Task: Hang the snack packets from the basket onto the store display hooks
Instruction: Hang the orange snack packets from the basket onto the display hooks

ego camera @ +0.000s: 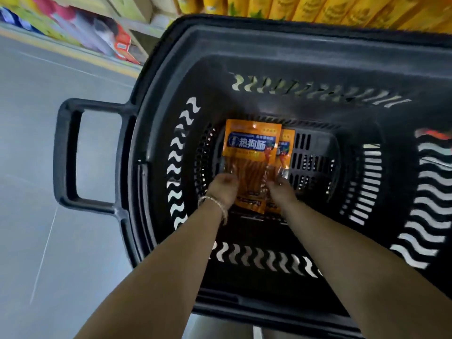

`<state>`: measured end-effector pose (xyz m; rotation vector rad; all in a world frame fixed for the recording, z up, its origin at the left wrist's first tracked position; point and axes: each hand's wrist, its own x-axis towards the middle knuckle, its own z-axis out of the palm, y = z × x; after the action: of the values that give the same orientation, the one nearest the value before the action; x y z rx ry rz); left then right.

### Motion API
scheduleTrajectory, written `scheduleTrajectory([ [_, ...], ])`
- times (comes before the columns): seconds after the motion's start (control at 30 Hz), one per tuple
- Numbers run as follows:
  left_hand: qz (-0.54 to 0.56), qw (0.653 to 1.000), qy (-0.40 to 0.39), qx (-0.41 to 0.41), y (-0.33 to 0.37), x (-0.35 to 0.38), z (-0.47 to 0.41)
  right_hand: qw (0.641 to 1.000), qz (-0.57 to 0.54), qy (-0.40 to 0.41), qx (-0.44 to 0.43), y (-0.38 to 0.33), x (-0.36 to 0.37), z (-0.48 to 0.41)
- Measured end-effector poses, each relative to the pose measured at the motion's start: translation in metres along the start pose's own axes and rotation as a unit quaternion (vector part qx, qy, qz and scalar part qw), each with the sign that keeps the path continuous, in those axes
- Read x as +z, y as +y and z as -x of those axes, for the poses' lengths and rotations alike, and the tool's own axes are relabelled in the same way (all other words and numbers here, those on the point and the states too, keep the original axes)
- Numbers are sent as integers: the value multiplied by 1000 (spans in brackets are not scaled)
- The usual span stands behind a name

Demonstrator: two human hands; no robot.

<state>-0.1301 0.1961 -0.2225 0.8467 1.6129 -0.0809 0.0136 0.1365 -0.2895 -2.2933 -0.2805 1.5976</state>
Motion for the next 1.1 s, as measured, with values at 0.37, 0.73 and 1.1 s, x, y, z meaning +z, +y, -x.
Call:
scheduleTrajectory([
  [0.37, 48, 998, 42, 21, 14, -2, 0, 984, -173, 28, 18, 1, 1, -3],
  [0.73, 98, 994, 48, -11, 6, -5, 0, 943, -232, -233, 43, -7, -47, 16],
  [1.1, -8, 988, 148, 37, -6, -17, -12, 989, -133, 42, 47, 10, -40, -47],
])
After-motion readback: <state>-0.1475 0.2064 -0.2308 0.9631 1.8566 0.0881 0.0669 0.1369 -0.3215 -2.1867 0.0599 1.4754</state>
